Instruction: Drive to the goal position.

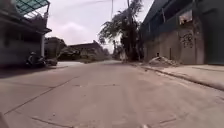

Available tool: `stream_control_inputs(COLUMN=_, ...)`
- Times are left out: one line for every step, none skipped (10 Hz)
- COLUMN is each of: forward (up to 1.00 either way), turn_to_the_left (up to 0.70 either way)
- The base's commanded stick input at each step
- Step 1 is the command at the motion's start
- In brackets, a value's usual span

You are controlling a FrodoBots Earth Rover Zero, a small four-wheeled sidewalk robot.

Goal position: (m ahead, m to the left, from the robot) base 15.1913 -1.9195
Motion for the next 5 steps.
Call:
stream_control_inputs(forward=1.00, turn_to_the_left=0.02)
stream_control_inputs(forward=1.00, turn_to_the_left=0.02)
stream_control_inputs(forward=1.00, turn_to_the_left=0.02)
stream_control_inputs(forward=1.00, turn_to_the_left=0.02)
stream_control_inputs(forward=1.00, turn_to_the_left=0.02)
